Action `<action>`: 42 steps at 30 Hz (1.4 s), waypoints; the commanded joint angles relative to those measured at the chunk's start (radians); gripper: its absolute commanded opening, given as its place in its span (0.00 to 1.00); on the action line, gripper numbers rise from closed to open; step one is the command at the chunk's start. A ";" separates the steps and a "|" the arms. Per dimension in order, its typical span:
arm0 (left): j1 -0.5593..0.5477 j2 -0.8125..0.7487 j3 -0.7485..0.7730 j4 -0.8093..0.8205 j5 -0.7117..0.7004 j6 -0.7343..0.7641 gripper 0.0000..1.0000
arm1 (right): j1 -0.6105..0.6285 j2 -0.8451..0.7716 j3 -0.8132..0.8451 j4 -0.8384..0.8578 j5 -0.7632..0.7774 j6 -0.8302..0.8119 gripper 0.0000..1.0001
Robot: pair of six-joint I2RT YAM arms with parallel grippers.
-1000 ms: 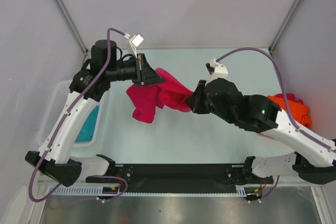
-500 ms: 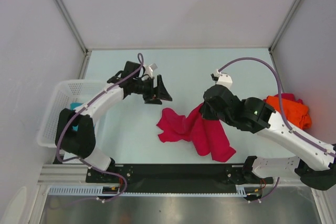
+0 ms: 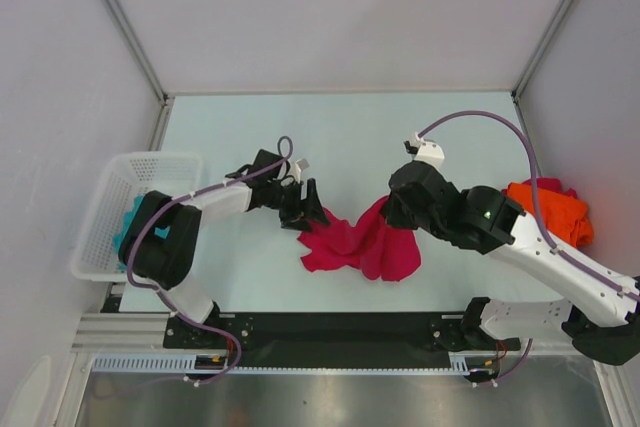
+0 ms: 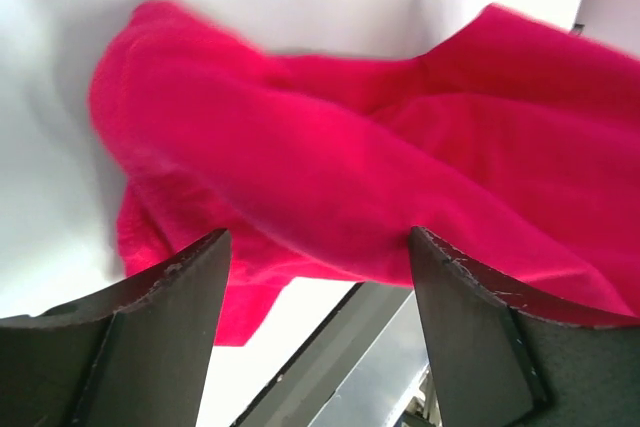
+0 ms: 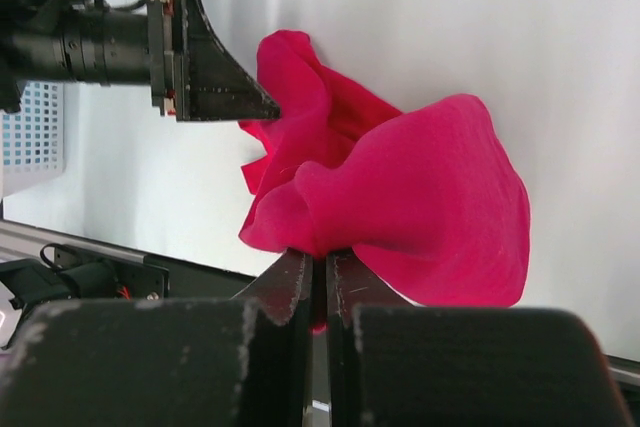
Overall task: Fold and stack the t-shirts
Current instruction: Flatten out the tshirt
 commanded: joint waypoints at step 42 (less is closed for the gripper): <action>-0.144 -0.242 -0.180 0.073 -0.308 -0.173 0.72 | -0.087 -0.020 -0.070 0.089 -0.069 -0.023 0.00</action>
